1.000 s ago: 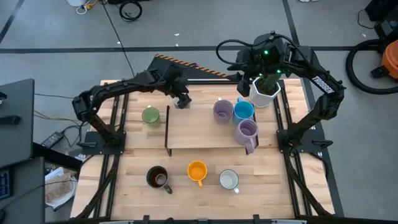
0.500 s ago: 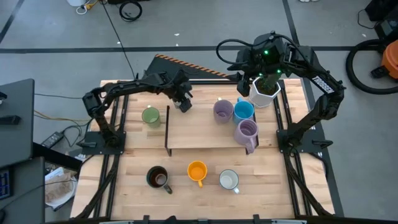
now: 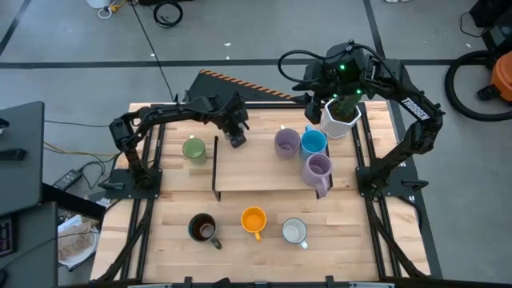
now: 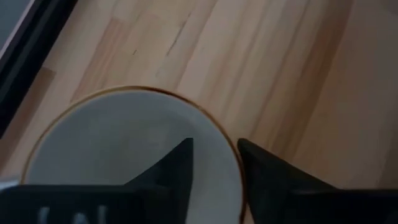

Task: Place coffee mugs
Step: Put the light blue mug on the shelf

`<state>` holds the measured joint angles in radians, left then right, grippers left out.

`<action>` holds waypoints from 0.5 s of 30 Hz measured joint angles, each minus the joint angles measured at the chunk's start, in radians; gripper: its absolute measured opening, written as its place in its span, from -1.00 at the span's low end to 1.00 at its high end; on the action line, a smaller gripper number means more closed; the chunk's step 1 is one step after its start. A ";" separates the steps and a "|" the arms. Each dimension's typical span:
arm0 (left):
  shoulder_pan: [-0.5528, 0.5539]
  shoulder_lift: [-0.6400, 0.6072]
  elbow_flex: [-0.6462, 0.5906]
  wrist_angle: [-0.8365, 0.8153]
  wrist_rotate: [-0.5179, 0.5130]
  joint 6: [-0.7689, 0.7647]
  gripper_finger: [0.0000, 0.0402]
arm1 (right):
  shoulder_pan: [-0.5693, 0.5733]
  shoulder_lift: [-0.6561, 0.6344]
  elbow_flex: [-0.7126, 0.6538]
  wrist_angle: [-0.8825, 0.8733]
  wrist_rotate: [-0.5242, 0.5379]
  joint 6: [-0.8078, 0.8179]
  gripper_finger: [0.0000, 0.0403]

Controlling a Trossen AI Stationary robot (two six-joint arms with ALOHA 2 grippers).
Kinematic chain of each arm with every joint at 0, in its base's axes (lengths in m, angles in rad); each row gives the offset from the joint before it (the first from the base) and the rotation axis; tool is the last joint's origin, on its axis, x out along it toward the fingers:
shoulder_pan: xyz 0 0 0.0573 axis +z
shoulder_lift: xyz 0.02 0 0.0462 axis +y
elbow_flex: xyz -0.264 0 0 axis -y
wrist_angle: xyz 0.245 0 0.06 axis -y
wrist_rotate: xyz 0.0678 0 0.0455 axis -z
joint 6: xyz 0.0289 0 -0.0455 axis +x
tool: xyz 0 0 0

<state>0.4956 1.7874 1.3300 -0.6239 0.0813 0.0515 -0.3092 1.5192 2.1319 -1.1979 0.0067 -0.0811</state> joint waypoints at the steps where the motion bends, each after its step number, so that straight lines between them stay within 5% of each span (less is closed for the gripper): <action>1: -0.001 0.000 0.000 0.000 0.000 0.012 -0.43 | 0.000 0.000 0.000 0.000 0.000 0.000 -0.16; 8: -0.008 0.000 0.001 0.010 -0.011 0.030 -0.83 | 0.000 0.000 0.000 0.000 0.000 0.000 -0.16; 15: -0.005 -0.010 0.002 -0.001 -0.011 0.026 -0.85 | 0.000 0.000 0.000 0.000 0.000 0.000 -0.16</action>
<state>0.4906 1.7774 1.3315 -0.6253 0.0702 0.0778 -0.3092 1.5189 2.1319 -1.1976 0.0063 -0.0811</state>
